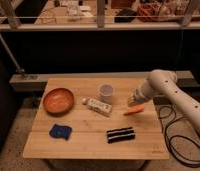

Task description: Place the pepper in the ceramic bowl

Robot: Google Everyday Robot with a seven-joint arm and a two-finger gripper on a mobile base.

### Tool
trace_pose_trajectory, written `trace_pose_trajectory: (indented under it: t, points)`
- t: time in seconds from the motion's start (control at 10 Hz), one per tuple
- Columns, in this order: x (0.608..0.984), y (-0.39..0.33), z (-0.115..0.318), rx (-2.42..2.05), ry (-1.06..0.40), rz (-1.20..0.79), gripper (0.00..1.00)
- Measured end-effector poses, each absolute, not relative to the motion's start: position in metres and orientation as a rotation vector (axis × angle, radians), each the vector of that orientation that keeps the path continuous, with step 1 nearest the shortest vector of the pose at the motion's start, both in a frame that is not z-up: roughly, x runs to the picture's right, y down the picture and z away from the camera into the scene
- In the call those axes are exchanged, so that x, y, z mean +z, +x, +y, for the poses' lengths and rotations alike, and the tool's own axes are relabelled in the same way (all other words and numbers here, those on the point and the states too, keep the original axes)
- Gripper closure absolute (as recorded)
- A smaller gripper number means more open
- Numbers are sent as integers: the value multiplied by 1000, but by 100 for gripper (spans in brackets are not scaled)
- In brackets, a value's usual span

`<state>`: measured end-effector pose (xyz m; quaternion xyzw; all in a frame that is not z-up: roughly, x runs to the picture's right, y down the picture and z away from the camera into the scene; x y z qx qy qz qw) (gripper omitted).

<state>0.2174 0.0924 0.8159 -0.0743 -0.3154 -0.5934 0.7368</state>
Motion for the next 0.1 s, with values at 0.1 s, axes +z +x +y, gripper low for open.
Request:
trace_pose_trajectory:
  t: [0.1]
  points:
    - [817,227,93,-1236,-228,-649,21]
